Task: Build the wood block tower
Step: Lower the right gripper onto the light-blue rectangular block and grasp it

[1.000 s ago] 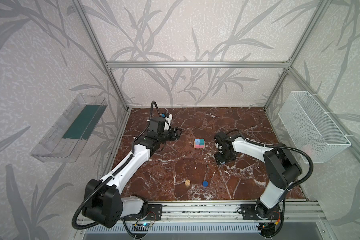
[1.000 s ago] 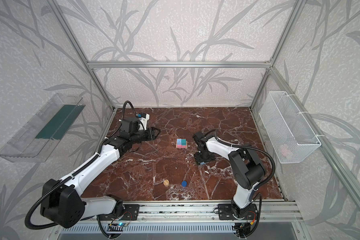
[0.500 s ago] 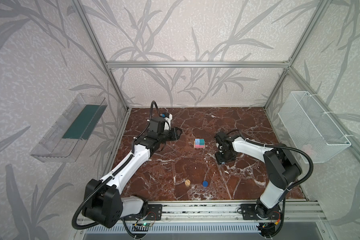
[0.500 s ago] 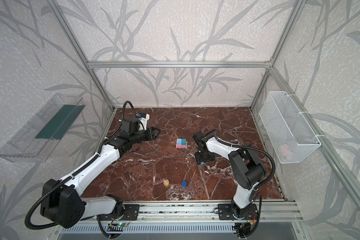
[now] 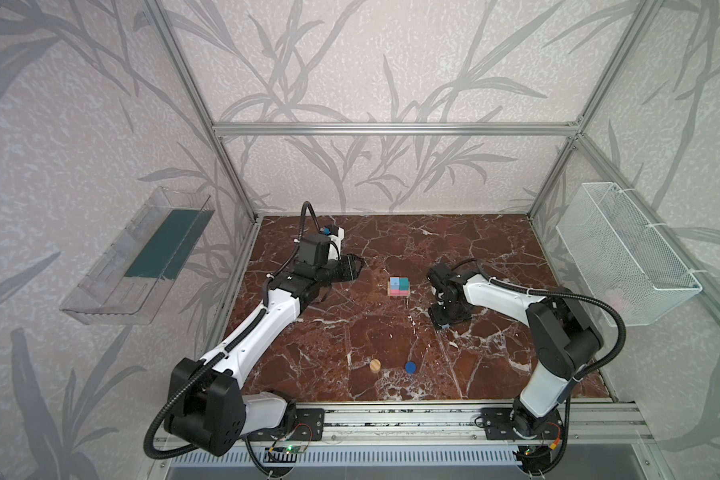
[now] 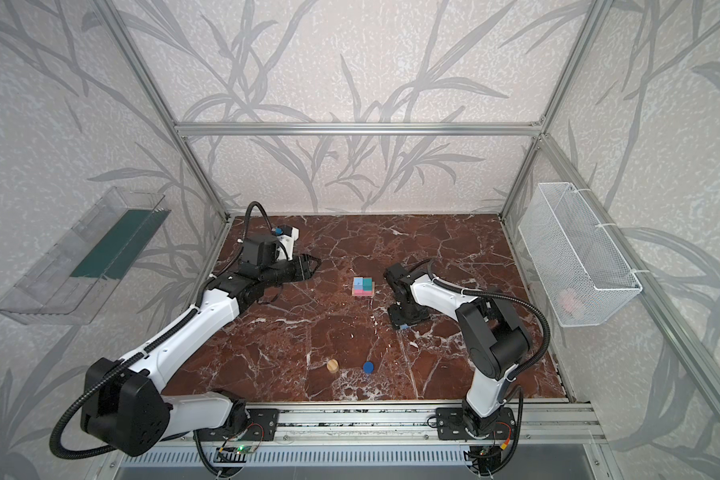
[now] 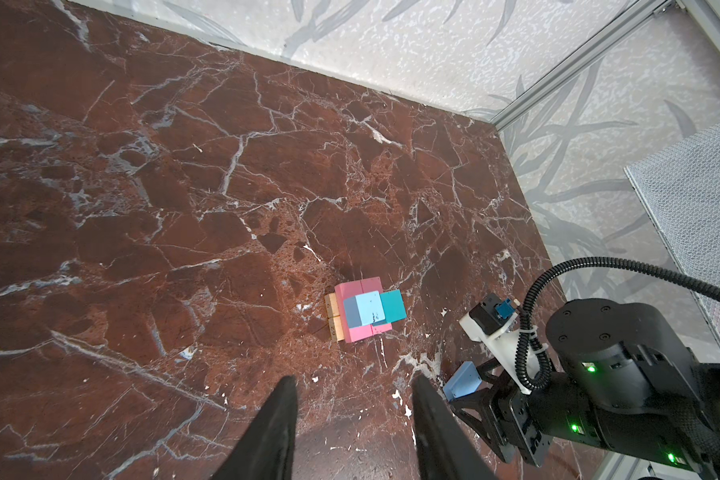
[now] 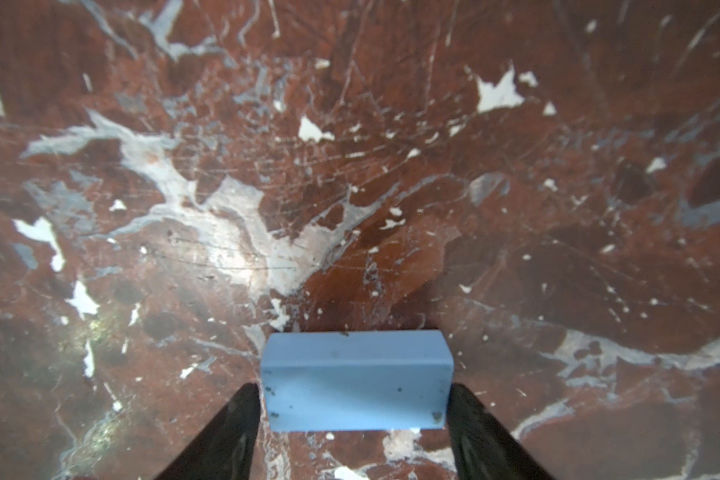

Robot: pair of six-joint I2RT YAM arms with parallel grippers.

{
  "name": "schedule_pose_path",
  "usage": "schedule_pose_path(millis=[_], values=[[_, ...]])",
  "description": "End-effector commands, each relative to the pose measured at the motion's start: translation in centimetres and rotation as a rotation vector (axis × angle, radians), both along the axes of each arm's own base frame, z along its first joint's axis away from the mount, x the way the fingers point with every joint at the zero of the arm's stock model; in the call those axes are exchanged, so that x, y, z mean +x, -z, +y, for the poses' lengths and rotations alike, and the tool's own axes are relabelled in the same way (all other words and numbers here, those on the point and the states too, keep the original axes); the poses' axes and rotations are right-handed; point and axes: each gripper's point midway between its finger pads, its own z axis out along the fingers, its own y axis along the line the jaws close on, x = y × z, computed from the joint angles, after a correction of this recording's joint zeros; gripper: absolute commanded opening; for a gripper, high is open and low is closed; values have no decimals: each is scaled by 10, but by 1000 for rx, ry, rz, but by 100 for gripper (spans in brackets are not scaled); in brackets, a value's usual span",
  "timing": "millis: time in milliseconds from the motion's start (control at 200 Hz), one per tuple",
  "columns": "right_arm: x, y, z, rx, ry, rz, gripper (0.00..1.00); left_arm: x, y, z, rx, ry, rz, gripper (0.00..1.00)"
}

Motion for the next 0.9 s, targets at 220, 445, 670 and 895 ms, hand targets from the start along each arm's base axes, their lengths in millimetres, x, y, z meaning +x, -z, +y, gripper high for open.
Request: schedule_pose_path(millis=[220, 445, 670, 895], values=[[-1, -2, 1, -23, 6, 6, 68, -1, 2, 0, -3, 11, -2, 45], [-1, 1, 1, -35, 7, 9, 68, -1, 3, 0, -4, 11, 2, 45], [-1, 1, 0, -47, 8, 6, 67, -1, 2, 0, -3, 11, 0, 45], [2, -8, -1, -47, 23, -17, 56, -1, 3, 1, -3, 7, 1, 45]])
